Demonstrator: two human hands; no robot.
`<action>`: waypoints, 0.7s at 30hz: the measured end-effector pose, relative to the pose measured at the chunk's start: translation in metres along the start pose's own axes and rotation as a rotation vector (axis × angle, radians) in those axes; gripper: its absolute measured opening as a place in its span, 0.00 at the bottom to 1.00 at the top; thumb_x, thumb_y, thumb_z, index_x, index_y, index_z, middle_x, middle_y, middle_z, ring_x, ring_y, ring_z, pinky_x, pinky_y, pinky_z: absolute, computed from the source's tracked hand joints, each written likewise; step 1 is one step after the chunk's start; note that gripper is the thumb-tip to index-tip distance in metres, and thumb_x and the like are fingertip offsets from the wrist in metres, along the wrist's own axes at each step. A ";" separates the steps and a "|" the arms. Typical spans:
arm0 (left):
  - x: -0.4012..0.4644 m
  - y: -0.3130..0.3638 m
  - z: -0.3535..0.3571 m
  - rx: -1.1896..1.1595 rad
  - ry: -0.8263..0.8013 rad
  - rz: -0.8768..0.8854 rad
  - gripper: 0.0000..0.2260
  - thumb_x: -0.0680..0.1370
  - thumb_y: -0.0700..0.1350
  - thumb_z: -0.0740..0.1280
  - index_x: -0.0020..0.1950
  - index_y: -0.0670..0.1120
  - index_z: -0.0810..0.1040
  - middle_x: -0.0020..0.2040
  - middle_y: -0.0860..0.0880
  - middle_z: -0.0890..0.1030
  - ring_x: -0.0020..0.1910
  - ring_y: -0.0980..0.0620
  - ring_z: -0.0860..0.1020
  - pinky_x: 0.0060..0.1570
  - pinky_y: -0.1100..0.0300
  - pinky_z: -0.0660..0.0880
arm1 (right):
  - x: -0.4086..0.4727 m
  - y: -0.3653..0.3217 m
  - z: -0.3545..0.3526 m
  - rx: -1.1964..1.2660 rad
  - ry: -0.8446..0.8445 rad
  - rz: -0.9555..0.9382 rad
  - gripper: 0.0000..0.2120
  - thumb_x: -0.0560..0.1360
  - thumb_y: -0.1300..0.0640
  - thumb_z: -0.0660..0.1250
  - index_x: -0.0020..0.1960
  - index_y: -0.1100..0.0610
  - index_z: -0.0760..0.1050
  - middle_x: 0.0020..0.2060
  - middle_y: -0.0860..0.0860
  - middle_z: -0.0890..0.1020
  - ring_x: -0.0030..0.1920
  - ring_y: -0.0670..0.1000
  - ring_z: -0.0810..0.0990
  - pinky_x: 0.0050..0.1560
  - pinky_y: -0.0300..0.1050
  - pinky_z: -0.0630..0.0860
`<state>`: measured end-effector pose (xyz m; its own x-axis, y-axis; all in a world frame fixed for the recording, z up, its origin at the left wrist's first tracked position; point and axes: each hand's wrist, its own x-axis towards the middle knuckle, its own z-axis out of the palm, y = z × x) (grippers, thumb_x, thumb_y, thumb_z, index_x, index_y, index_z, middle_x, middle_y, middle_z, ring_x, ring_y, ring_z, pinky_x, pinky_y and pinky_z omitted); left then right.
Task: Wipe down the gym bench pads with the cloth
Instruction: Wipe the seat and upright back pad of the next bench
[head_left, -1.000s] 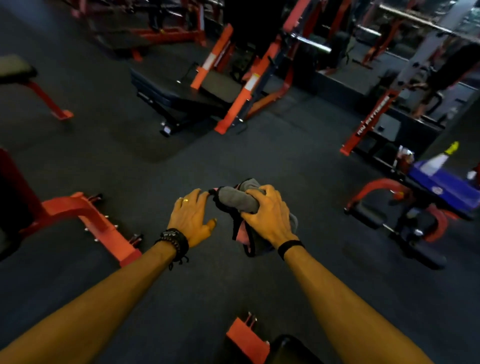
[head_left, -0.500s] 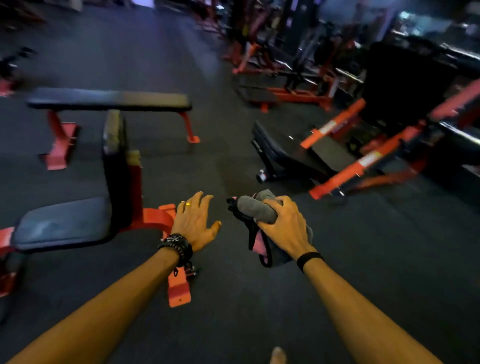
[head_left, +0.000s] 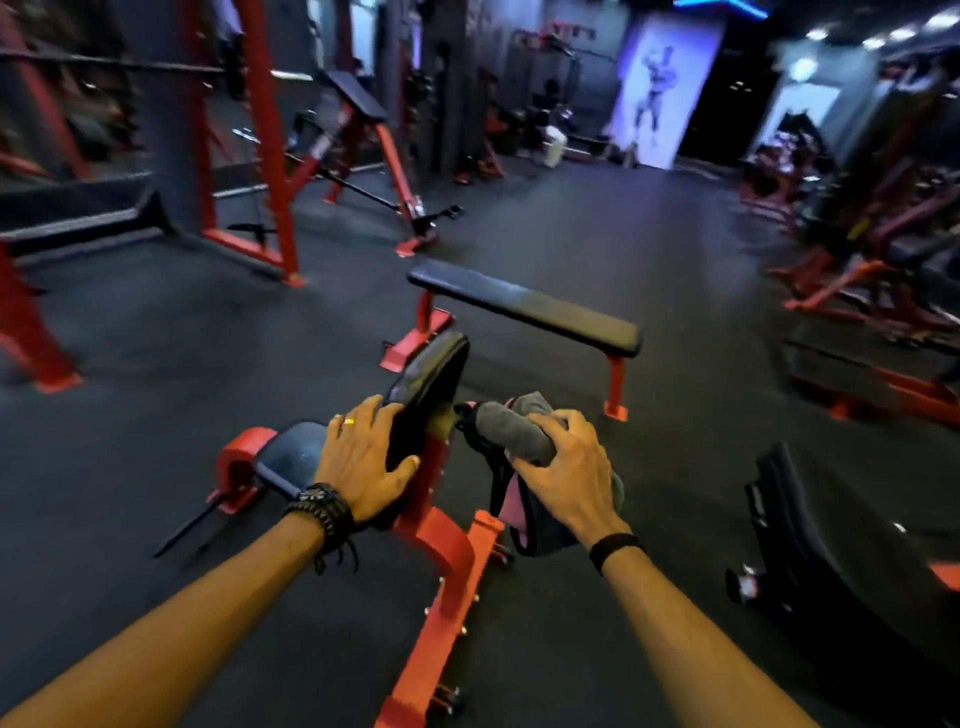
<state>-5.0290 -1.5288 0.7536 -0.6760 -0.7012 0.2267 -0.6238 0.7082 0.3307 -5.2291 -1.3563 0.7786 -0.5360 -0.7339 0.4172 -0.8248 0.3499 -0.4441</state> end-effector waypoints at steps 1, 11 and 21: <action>0.010 -0.004 0.005 -0.001 0.013 -0.022 0.39 0.67 0.67 0.52 0.73 0.46 0.67 0.74 0.41 0.66 0.70 0.39 0.68 0.70 0.42 0.62 | 0.016 0.004 0.009 0.014 0.005 -0.031 0.25 0.68 0.44 0.74 0.63 0.49 0.78 0.56 0.51 0.74 0.56 0.56 0.76 0.51 0.54 0.78; 0.085 -0.030 0.042 -0.110 0.127 -0.269 0.38 0.69 0.67 0.54 0.73 0.45 0.68 0.74 0.43 0.66 0.72 0.41 0.67 0.70 0.42 0.63 | 0.190 0.014 0.081 0.043 -0.151 -0.202 0.24 0.70 0.42 0.71 0.63 0.48 0.77 0.57 0.51 0.73 0.59 0.56 0.73 0.57 0.57 0.73; 0.103 -0.042 0.052 -0.067 0.403 -0.648 0.35 0.73 0.66 0.55 0.71 0.42 0.70 0.74 0.40 0.65 0.69 0.38 0.70 0.65 0.40 0.67 | 0.231 -0.053 0.208 -0.201 -0.457 -0.918 0.29 0.72 0.27 0.58 0.51 0.51 0.82 0.52 0.54 0.80 0.54 0.59 0.74 0.52 0.58 0.63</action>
<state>-5.0925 -1.6263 0.7152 0.0203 -0.9597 0.2803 -0.8127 0.1474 0.5637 -5.2723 -1.6654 0.7337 0.3967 -0.9023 0.1689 -0.9177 -0.3943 0.0492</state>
